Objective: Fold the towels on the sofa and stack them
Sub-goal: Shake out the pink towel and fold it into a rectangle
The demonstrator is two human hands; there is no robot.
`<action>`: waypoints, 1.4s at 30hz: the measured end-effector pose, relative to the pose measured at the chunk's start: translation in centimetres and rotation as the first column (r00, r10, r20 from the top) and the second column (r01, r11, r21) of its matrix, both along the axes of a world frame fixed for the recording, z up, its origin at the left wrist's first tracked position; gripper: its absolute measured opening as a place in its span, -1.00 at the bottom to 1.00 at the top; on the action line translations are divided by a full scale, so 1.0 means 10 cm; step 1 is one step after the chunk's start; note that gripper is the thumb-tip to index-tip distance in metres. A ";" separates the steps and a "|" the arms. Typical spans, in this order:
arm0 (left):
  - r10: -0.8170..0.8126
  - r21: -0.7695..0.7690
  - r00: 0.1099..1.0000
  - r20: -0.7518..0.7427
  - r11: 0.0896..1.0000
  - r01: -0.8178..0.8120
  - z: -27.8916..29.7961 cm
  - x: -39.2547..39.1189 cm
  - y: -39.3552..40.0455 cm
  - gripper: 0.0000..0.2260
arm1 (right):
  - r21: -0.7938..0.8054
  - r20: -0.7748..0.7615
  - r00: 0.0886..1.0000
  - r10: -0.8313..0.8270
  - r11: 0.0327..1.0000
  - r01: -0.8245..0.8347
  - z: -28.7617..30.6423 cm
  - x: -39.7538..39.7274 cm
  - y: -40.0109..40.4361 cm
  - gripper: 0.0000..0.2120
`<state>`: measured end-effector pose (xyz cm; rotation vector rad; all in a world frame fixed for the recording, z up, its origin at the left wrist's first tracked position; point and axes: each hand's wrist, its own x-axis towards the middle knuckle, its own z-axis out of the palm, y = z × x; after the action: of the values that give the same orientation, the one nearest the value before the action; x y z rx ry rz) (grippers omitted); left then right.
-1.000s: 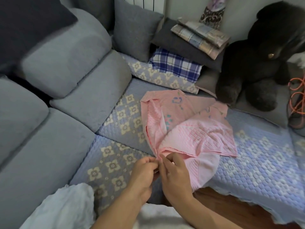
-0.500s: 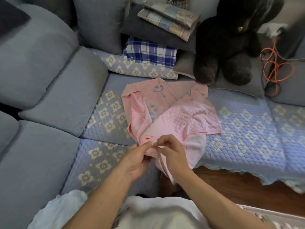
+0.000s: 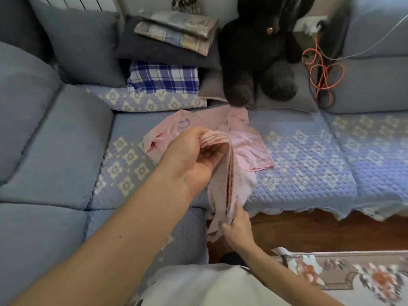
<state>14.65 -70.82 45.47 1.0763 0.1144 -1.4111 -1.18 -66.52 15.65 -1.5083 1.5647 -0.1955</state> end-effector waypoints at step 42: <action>0.308 -0.382 0.951 0.011 0.880 -0.281 1.21 0.91 0.10 -0.71 | 0.733 0.235 0.747 -0.622 0.619 0.284 0.03 0.66 -0.38 -0.51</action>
<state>23.72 -69.79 57.59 0.7499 -0.0440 -1.0615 5.42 -70.36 15.91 -0.4038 1.3738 -0.2510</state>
